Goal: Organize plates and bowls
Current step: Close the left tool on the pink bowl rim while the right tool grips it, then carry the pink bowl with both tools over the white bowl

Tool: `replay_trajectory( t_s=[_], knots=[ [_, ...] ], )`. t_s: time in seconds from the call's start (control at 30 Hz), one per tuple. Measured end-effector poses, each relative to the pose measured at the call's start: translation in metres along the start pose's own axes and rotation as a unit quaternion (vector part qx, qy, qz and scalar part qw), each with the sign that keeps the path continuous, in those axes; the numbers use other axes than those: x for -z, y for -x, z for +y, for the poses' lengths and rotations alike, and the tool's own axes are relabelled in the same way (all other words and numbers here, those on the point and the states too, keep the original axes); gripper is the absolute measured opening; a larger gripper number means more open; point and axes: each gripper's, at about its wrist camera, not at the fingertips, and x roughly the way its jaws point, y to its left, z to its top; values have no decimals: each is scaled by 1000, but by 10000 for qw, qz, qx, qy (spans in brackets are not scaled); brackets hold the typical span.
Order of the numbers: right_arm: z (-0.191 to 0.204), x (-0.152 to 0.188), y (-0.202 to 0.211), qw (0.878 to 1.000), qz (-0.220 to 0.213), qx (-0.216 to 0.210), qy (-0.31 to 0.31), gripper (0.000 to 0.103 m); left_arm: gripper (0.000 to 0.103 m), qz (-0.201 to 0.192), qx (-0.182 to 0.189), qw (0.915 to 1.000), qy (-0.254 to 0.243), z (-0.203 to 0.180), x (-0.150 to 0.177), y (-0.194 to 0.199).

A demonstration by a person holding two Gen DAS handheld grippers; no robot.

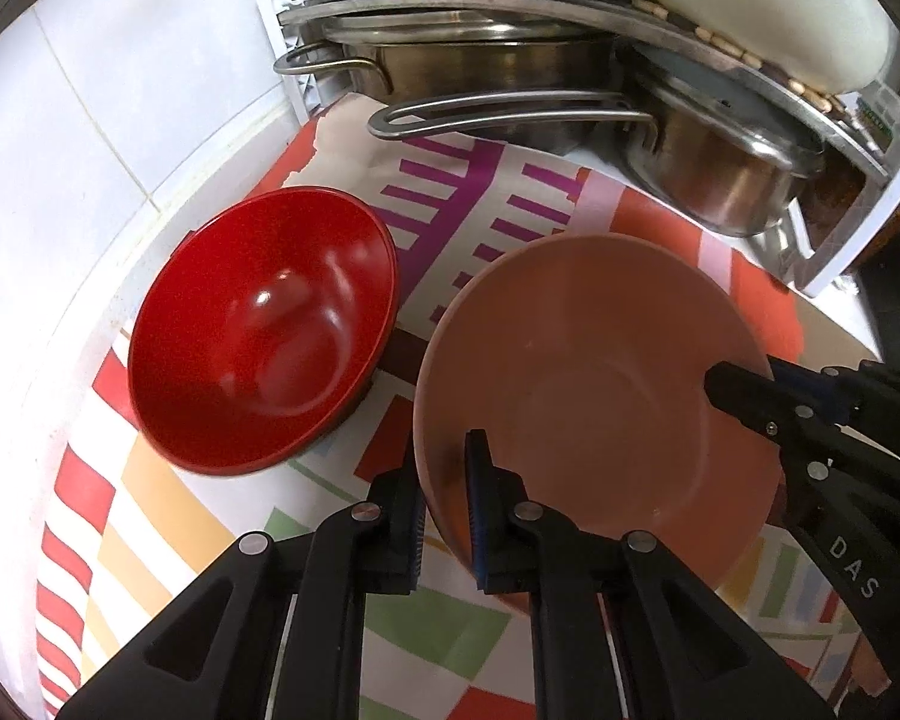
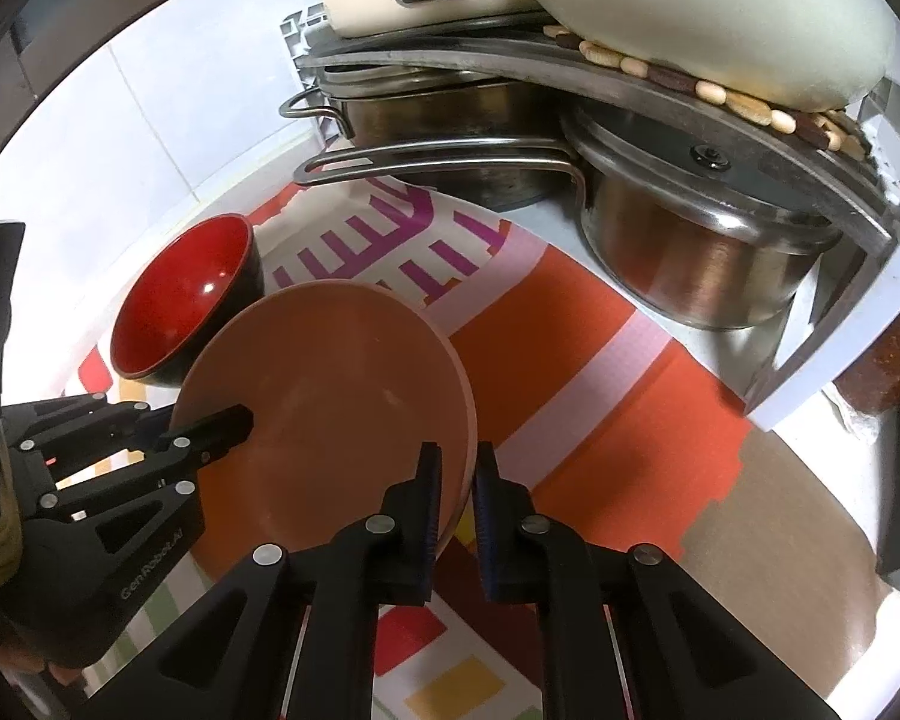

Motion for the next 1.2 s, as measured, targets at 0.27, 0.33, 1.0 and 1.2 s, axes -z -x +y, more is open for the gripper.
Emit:
replay_trajectory(
  t_s=[0.27, 0.33, 1.0, 1.2],
  knots=[
    [8, 7, 32, 9998, -165, -34, 57, 11, 13, -207, 44, 9997, 127, 3, 13, 36],
    [11, 9, 41, 9997, -220, -48, 92, 11, 13, -294, 40, 9994, 169, 4, 19, 50],
    [63, 63, 130, 9938, -577, -463, 833, 11, 14, -747, -215, 9929, 905, 30, 112, 158],
    [81, 85, 149, 9912, -574, -585, 1040, 11, 14, -843, -347, 9904, 1036, 34, 142, 184]
  ],
)
